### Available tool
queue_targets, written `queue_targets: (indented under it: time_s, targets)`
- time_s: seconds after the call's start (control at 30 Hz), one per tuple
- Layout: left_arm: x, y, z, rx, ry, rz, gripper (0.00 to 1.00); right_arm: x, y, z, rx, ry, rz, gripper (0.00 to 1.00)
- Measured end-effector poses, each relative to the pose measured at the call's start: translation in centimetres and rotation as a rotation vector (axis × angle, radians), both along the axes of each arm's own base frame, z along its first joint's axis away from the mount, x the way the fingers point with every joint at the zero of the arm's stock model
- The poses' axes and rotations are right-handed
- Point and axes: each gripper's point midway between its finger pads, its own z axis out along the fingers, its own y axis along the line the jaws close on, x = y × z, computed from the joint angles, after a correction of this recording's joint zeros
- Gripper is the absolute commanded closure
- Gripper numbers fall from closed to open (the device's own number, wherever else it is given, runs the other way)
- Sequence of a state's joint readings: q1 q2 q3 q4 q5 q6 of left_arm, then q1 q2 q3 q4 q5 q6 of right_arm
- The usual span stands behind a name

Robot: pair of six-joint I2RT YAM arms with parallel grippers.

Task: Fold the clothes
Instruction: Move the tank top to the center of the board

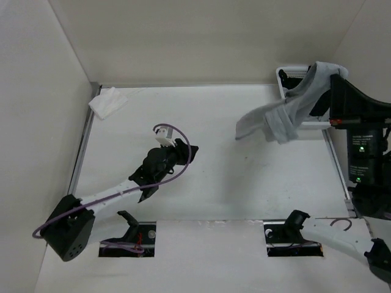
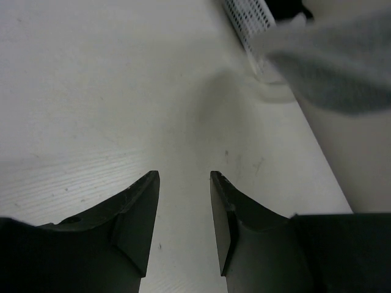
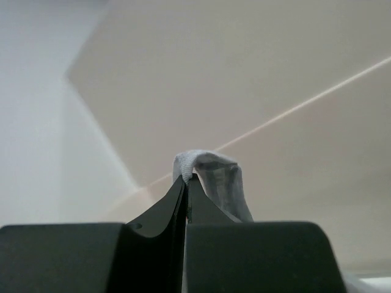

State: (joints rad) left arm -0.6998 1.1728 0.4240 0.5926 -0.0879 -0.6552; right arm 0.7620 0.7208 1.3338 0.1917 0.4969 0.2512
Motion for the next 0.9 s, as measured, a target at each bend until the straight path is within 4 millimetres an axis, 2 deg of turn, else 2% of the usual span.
queue_targets:
  time_s: [0.07, 0.17, 0.2, 0.23, 0.3, 0.33, 0.43, 0.47, 0.53, 0.57, 0.6, 0.63, 0.7, 0.73, 0.77, 0.83, 0.87, 0.9]
  targets:
    - [0.2, 2.0, 2.0, -0.033, -0.042, 0.065, 0.63, -1.4, 0.8, 1.4, 0.007, -0.019, 0.076, 1.0]
    - [0.6, 5.3, 4.7, -0.075, -0.097, 0.166, 0.63, -1.6, 2.9, 2.4, -0.014, -0.012, 0.127, 1.0]
    - [0.7, 6.0, 5.2, -0.084, -0.108, 0.189, 0.63, -1.1, 5.2, 2.5, -0.052, -0.004, 0.14, 1.0]
    - [0.9, 7.0, 5.9, -0.096, -0.122, 0.221, 0.63, -0.7, 6.2, 2.2, -0.075, 0.003, 0.136, 1.0]
    - [1.1, 7.9, 6.1, -0.1, -0.122, 0.25, 0.63, 0.7, 8.9, 1.3, -0.136, 0.024, 0.123, 1.0]
    - [1.4, 8.3, 5.9, -0.098, -0.115, 0.266, 0.63, 2.0, 10.1, 0.8, -0.165, 0.036, 0.095, 1.0]
    - [1.8, 8.3, 4.4, -0.074, -0.074, 0.278, 0.63, 7.5, 13.4, -2.4, -0.26, 0.106, 0.011, 1.0]
    - [2.0, 8.0, 2.9, -0.047, -0.035, 0.272, 0.63, 9.9, 14.4, -3.9, -0.289, 0.141, -0.005, 1.0]
    - [1.9, 7.1, 0.5, -0.003, 0.026, 0.249, 0.63, 17.7, 15.9, -9.0, -0.337, 0.271, -0.055, 1.0]
    - [1.8, 6.7, -0.3, 0.012, 0.045, 0.235, 0.63, 19.9, 15.9, -10.7, -0.345, 0.313, -0.074, 1.0]
    - [1.5, 6.2, -1.0, 0.025, 0.063, 0.215, 0.63, 24.4, 16.1, -14.2, -0.357, 0.399, -0.095, 1.0]
    - [1.2, 5.7, -1.6, 0.037, 0.073, 0.199, 0.63, 25.9, 16.5, -15.2, -0.354, 0.42, -0.091, 1.0]
    - [0.3, 4.7, -2.7, 0.059, 0.095, 0.161, 0.63, 32.2, 16.5, -20.1, -0.35, 0.536, -0.118, 1.0]
    - [0.1, 4.5, -3.0, 0.067, 0.102, 0.154, 0.63, 34.4, 16.5, -22.2, -0.348, 0.579, -0.121, 0.98]
    - [-0.1, 4.5, -3.4, 0.077, 0.111, 0.151, 0.63, 37.2, 16.1, -25.0, -0.351, 0.657, -0.137, 0.92]
    - [-0.1, 4.8, -4.0, 0.097, 0.123, 0.165, 0.61, 41.6, 15.3, -28.9, -0.327, 0.746, -0.146, 0.7]
    - [-0.2, 4.8, -4.3, 0.105, 0.127, 0.166, 0.6, 42.8, 14.7, -30.8, -0.324, 0.793, -0.145, 0.62]
    - [-0.2, 4.9, -4.6, 0.116, 0.132, 0.171, 0.6, 43.3, 13.6, -32.8, -0.334, 0.851, -0.147, 0.57]
